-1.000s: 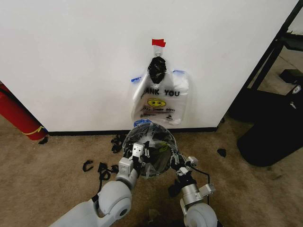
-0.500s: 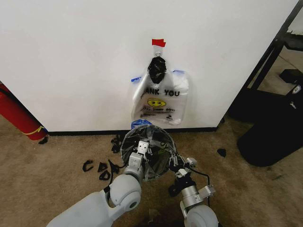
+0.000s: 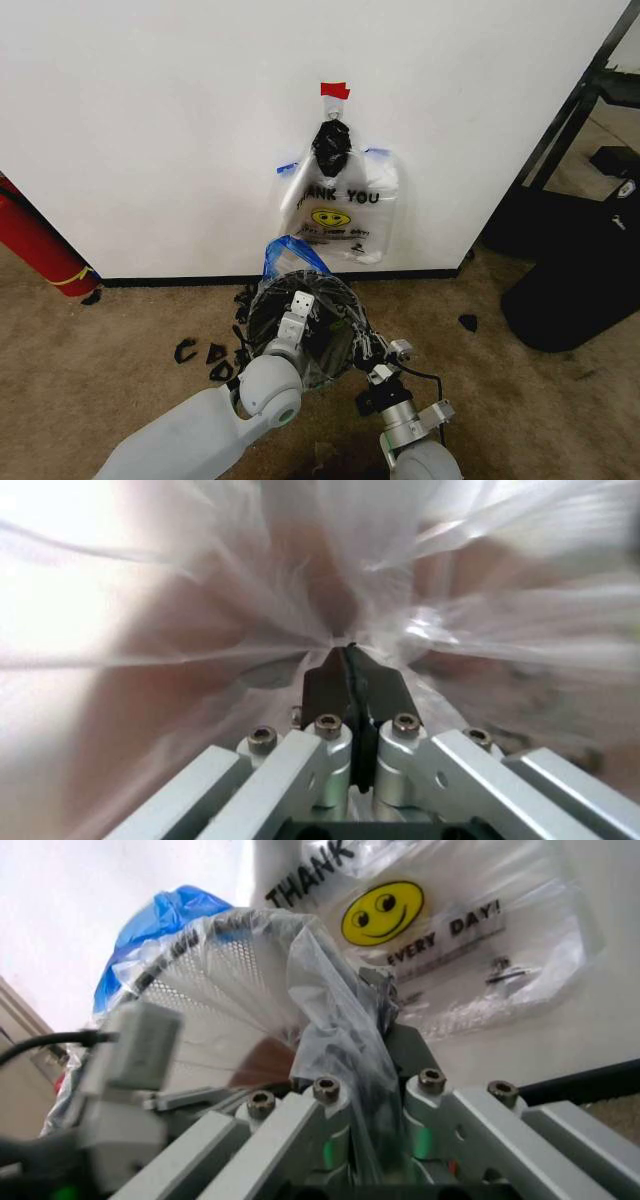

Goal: Pick up the garbage bag from the wall and place it over the trash bin.

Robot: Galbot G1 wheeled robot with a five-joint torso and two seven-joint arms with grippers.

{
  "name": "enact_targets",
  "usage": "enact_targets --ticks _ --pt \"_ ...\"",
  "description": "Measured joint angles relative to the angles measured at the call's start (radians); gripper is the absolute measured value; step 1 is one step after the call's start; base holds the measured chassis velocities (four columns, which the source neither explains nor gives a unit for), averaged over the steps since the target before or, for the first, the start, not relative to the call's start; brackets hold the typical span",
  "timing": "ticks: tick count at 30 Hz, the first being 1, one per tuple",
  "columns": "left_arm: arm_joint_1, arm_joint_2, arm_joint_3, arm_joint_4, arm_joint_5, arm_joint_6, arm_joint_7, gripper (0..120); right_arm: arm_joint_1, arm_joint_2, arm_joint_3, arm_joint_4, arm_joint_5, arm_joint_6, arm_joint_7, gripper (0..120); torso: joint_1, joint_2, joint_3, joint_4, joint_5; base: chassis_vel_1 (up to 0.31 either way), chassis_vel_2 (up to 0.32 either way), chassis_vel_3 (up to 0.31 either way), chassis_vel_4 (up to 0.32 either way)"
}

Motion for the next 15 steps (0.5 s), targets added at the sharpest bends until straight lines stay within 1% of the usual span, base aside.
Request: enact_targets --ticks 2,8,12,15 --pt "0.021 0.016 -0.009 -0.021 0.024 -0.004 0.037 0 0.003 0.001 0.003 -0.009 -0.003 0.007 0.000 1 0.000 0.000 0.000 0.0001 -0.0001 0.000 0.000 0.000 0.000" --pt "0.072 0.048 -0.027 -0.065 0.050 0.005 0.099 0 0.007 0.005 0.007 -0.026 -0.009 0.022 -0.005 1 0.000 0.000 0.000 0.0003 0.0000 0.000 0.000 0.000 0.000" --pt "0.084 0.053 -0.032 -0.070 0.049 0.019 0.112 0 0.007 0.005 0.007 -0.032 -0.015 0.032 -0.017 1 0.000 0.000 0.000 0.0002 -0.0001 0.000 0.000 0.000 0.000" --pt "0.077 0.051 -0.034 -0.069 0.030 0.048 0.121 0 0.005 0.005 0.008 -0.037 -0.029 0.047 -0.039 1 0.000 0.000 0.000 0.0001 0.0000 0.000 0.000 0.000 0.000"
